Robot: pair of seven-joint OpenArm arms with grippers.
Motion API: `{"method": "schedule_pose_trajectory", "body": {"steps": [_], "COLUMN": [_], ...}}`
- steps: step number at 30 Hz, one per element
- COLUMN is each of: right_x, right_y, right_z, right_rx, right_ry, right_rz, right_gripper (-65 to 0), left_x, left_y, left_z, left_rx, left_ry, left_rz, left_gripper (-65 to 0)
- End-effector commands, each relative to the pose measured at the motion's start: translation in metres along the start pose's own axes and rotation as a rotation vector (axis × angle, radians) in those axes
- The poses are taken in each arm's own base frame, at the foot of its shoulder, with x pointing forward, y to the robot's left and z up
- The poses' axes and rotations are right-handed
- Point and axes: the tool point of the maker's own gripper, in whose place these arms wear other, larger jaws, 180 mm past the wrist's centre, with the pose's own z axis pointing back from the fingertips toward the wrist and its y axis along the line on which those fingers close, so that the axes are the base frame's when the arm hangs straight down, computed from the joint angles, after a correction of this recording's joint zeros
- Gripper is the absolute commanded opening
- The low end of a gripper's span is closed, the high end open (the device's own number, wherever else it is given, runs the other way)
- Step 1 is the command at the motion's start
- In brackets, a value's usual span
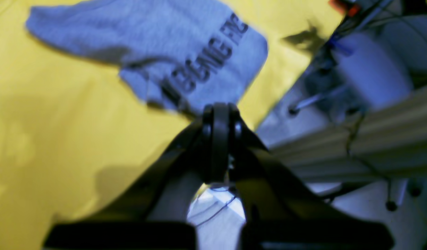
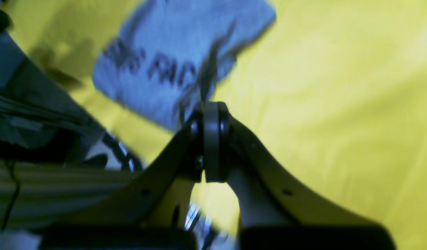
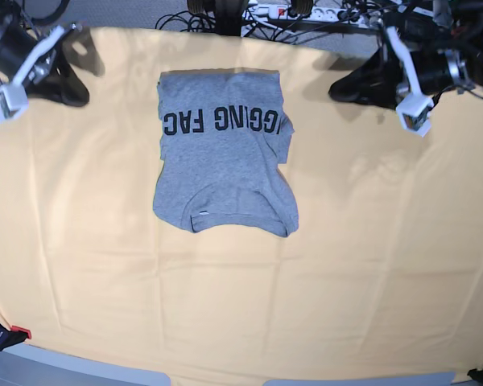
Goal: Layout the t-shirt on the table in an organized manner, then fold the t-shirt properly
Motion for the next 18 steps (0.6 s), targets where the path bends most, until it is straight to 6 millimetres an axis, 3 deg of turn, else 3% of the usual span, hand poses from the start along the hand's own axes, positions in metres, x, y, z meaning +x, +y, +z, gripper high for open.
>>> {"method": "schedule_pose_trajectory", "body": {"steps": [1,7,11,18], "right_x": [-0.001,-0.043,-0.07,-0.123], "right_y": [0.002,-0.009,-0.005,0.018], "right_z": [0.008,0.048,0.074,0.113], "right_rx": [-0.012,-0.147,-0.187,-0.165], "right_ry": [-0.002,0.121,0.241,0.455], "right_rz": [0.0,-0.108,-0.157,-0.303], "right_gripper": [-65.0,-65.0,-65.0,-65.0], "left_x": [0.004,-0.028,-0.052,-0.1], "left_y": [-0.007,-0.018,-0.026,-0.072], "left_z": [0.007,0.04,0.058,0.078], "left_rx": [0.002,0.084,0.122,0.051], "left_ry": [0.001,0.161,0.242,0.433], "left_rz": [-0.026,0.05,0.169,0.343], "left_gripper": [-65.0,-65.0,-65.0,-65.0]}}
